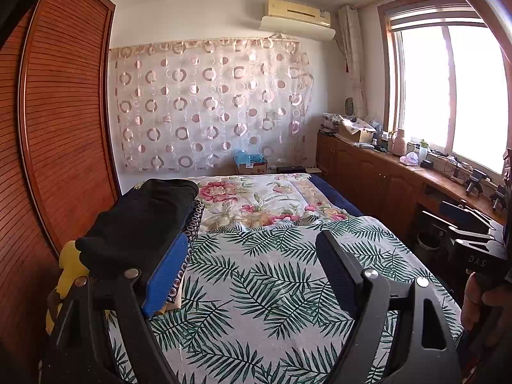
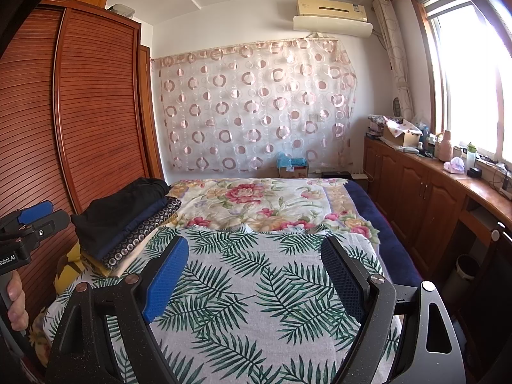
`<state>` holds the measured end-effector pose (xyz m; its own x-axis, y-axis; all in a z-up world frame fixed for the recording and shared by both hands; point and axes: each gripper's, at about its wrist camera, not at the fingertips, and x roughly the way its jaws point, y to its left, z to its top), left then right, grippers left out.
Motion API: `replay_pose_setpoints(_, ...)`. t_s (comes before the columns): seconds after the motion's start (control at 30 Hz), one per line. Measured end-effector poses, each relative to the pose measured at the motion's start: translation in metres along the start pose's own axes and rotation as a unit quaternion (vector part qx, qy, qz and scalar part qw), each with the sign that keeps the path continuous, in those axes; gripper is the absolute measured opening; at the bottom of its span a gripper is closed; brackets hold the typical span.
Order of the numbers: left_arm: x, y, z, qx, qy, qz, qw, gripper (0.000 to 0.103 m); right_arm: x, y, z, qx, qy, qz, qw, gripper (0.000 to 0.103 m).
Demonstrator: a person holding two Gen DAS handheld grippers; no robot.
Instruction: Fold small clothes
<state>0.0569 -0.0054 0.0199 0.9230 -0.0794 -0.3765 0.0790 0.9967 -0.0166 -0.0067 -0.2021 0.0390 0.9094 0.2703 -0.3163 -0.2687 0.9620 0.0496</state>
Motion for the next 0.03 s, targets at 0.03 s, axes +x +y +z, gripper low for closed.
replay_pose_setpoints(0.03,-0.0002,-0.0001,-0.0002,0.0,0.0,-0.001,1.0,0.083,0.0002,0.0007,-0.0001,0.0,0.0,-0.001,1.0,0.086)
